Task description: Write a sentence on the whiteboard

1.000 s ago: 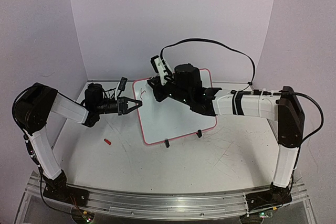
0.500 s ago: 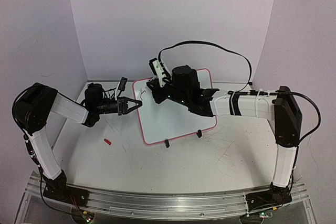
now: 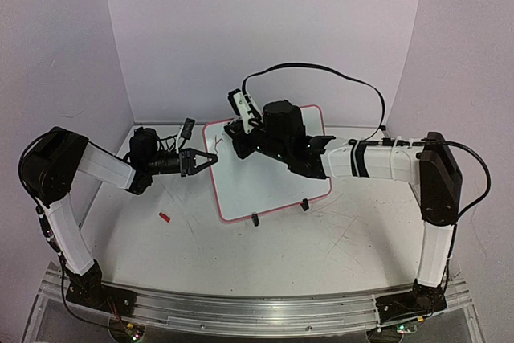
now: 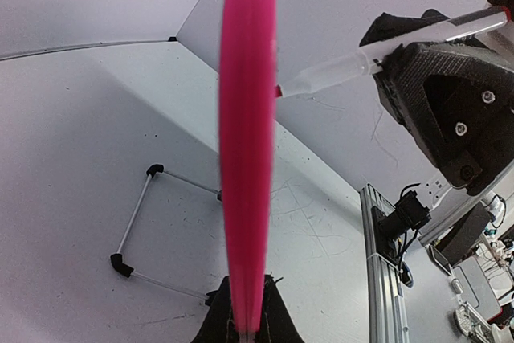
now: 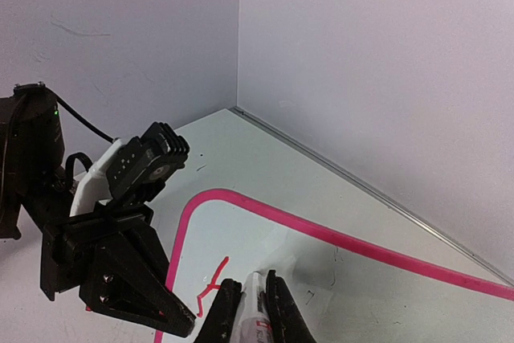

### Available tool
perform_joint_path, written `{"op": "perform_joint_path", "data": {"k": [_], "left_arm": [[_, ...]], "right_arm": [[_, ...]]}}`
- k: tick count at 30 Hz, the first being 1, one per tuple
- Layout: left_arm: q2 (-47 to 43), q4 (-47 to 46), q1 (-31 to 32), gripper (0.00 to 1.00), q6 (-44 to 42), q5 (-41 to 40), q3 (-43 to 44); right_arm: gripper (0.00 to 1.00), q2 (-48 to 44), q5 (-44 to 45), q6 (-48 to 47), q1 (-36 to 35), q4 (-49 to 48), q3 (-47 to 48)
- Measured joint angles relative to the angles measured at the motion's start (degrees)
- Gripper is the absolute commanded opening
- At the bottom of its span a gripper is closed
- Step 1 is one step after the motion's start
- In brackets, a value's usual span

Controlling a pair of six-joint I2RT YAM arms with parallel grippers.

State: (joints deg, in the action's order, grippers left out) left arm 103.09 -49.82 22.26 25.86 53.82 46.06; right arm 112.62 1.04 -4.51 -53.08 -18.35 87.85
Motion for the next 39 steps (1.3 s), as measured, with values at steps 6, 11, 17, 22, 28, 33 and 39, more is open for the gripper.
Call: {"op": "perform_joint_path", "data": {"k": [6, 11, 17, 22, 28, 33, 39], "left_arm": [[0.0, 0.3, -0.1, 0.0, -0.1, 0.0, 0.0], [0.0, 0.4, -0.1, 0.0, -0.1, 0.0, 0.0], [0.0, 0.3, -0.1, 0.0, -0.1, 0.0, 0.0], [0.0, 0.4, -0.1, 0.0, -0.1, 0.0, 0.0], [0.0, 0.4, -0.1, 0.0, -0.1, 0.0, 0.0], [0.0, 0.5, -0.1, 0.0, -0.1, 0.0, 0.0], [0.0, 0.6, -0.1, 0.0, -0.1, 0.0, 0.0]], "right_arm": [[0.0, 0.0, 0.0, 0.1, 0.0, 0.0, 0.0], [0.0, 0.0, 0.0, 0.3, 0.0, -0.1, -0.7], [0.0, 0.0, -0.3, 0.7, -0.4, 0.0, -1.6], [0.0, 0.0, -0.3, 1.2, -0.5, -0.2, -2.1], [0.0, 0.0, -0.3, 1.8, -1.1, -0.5, -3.5], [0.0, 0.0, -0.3, 2.4, -1.5, -0.8, -4.8], [0.0, -0.1, -0.4, 2.8, -1.8, -1.1, -5.5]]}}
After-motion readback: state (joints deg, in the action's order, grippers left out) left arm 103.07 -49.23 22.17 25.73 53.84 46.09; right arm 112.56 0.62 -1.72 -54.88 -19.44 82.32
